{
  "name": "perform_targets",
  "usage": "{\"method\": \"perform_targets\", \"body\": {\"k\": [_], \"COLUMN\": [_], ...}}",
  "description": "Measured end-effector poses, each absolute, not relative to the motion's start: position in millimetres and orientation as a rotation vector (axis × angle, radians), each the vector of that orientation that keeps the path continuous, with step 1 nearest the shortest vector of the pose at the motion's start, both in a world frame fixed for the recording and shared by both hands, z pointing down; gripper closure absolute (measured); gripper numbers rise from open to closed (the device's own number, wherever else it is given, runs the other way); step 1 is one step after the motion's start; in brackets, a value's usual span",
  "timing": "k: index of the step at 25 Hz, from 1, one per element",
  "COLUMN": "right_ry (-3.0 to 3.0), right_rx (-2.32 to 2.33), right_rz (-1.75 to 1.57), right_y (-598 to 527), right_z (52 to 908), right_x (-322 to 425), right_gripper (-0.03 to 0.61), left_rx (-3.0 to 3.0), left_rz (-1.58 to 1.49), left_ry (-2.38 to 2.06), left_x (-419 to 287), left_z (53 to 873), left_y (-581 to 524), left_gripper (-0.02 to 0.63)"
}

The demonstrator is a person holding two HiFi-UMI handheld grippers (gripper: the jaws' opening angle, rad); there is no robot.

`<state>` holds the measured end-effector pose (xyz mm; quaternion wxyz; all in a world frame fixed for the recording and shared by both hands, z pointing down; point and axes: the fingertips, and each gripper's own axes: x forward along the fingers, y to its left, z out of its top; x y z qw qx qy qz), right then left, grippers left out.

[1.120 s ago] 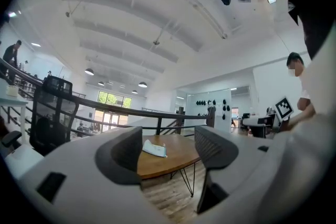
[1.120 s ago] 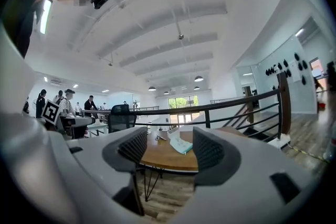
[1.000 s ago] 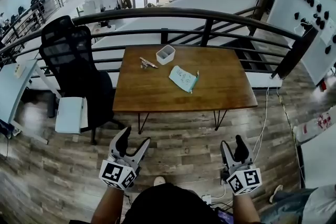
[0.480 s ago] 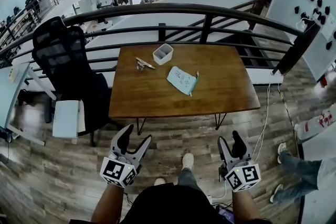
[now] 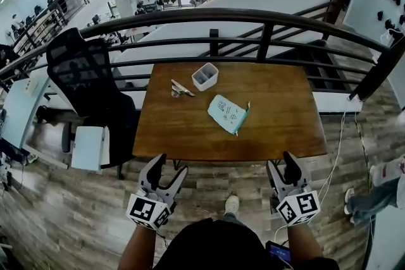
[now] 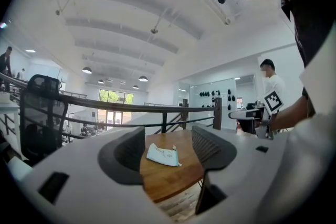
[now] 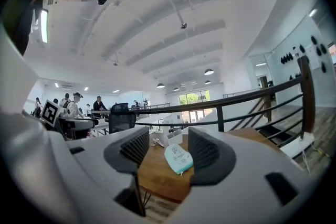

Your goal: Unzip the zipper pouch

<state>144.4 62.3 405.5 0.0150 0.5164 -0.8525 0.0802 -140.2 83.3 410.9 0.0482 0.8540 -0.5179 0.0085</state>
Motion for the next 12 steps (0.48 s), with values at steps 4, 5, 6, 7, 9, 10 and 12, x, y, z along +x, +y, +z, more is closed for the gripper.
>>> {"method": "perform_targets", "body": {"k": [4,5,6,7,9,10,12], "right_ry": [-2.675,-2.680,-2.684,-2.687,-2.696,-2.702,-2.714], "right_rx": [1.586,1.576,1.564,1.553,1.531,1.520,1.498], "right_rz": [0.292,0.297,0.298,0.298,0.303,0.305,0.304], "right_y": [29,21,14,7,-4,-9,-19], "right_z": [410,411,411,411,409,409,408], "right_x": [161,164,168,172,181,184,190], "right_gripper": [0.364,0.368,0.371,0.374,0.377,0.379,0.379], "left_rx": [2.587,2.579,2.571,2.562,2.550,2.549,2.552], "left_rz": [0.048,0.051,0.051,0.051,0.055,0.058,0.064], "left_ry": [-1.613,-1.623,-1.633,-1.643,-1.661,-1.672,-1.689], "left_x": [-125,-121,-117,-113,-104,-100,-91], "left_z": [410,409,409,408,405,403,401], "left_y": [61,55,50,45,35,30,19], "left_gripper": [0.325,0.325,0.325,0.325,0.325,0.325,0.325]}}
